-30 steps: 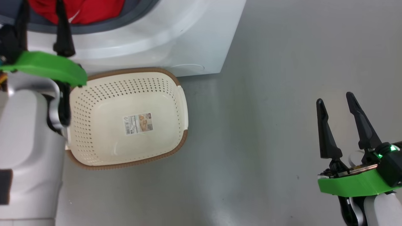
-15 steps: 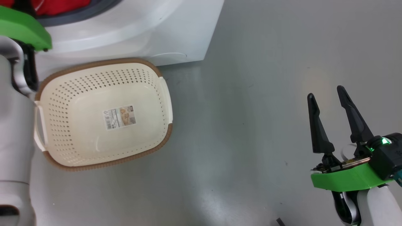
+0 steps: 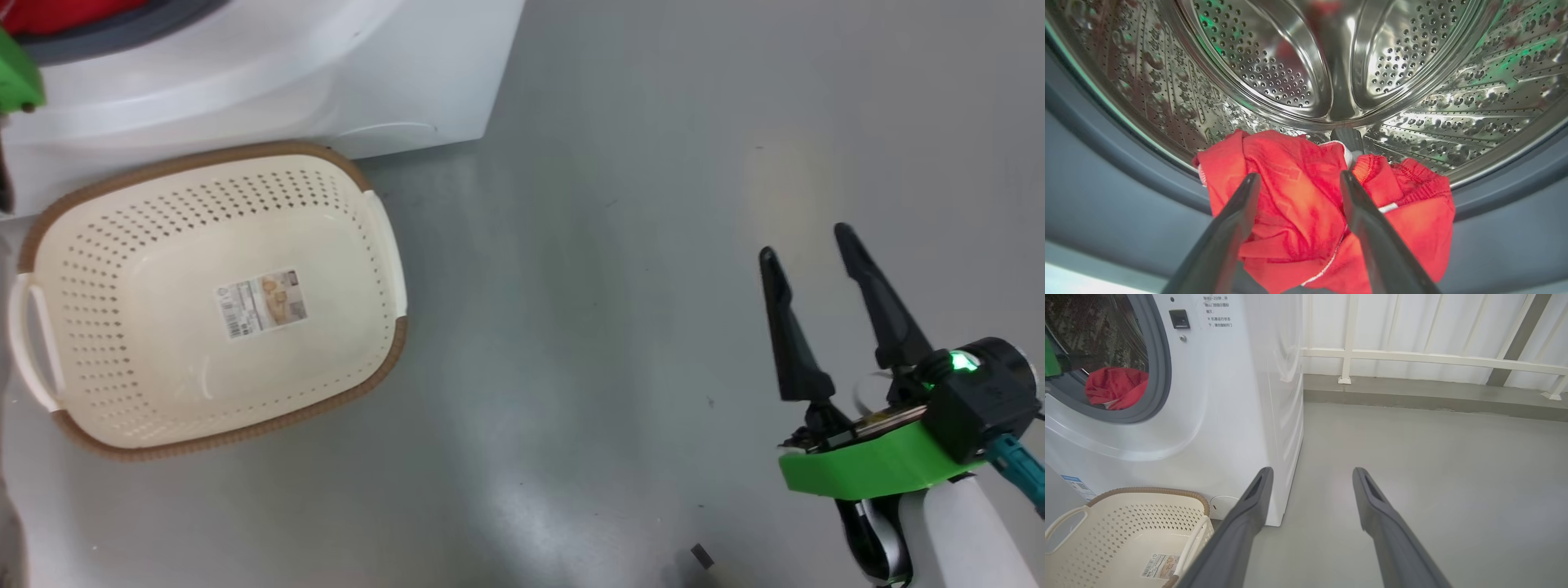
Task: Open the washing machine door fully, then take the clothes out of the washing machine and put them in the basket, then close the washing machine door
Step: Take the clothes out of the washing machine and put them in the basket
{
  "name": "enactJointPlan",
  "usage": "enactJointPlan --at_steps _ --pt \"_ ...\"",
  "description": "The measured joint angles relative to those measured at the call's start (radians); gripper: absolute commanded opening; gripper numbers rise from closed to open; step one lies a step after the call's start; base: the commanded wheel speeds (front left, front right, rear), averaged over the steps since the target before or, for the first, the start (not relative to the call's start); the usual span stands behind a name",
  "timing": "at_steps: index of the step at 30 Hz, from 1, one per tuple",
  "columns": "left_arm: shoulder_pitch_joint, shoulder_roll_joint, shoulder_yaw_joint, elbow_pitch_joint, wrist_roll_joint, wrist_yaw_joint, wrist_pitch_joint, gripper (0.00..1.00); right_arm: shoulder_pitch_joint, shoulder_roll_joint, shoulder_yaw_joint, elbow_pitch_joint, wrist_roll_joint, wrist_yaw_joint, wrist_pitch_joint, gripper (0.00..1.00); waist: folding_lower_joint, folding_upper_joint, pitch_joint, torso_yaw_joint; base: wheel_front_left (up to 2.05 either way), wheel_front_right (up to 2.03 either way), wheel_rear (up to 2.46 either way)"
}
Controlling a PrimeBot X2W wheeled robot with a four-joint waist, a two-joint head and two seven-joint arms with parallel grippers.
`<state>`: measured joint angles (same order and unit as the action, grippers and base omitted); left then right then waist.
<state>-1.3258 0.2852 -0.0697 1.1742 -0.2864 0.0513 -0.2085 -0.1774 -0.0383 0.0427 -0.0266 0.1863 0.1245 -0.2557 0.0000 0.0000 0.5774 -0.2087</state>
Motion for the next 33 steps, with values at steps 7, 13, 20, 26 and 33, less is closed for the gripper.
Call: enactJointPlan --at_steps 7,13,20,26,33 --pt "-0.035 0.05 -0.02 0.084 0.006 0.018 0.084 1.0 0.0 0.0 0.018 0.024 0.006 0.0 0.0 1.0 0.0 0.0 -0.001 -0.038 0.0 0.0 0.0" --pt "-0.064 0.073 -0.044 0.109 0.02 0.032 0.173 1.0 0.0 0.0 0.032 0.028 0.006 0.0 0.0 1.0 0.0 0.0 0.0 -0.066 0.0 0.0 0.0" --pt "-0.077 0.096 -0.077 0.123 0.04 0.06 0.238 1.0 0.001 0.0 0.038 0.03 0.012 0.0 0.0 1.0 0.0 0.0 0.017 -0.088 0.0 0.0 0.0" --pt "-0.094 0.119 -0.1 0.126 0.058 0.085 0.243 1.0 0.001 0.001 0.039 0.03 0.016 0.0 0.0 1.0 0.0 0.0 0.043 -0.095 0.0 0.0 0.0" --pt "-0.094 0.134 -0.123 0.127 0.072 0.099 0.249 1.0 0.001 0.001 0.039 0.03 0.016 0.0 0.0 1.0 0.0 0.0 0.063 -0.093 0.0 0.0 0.0"
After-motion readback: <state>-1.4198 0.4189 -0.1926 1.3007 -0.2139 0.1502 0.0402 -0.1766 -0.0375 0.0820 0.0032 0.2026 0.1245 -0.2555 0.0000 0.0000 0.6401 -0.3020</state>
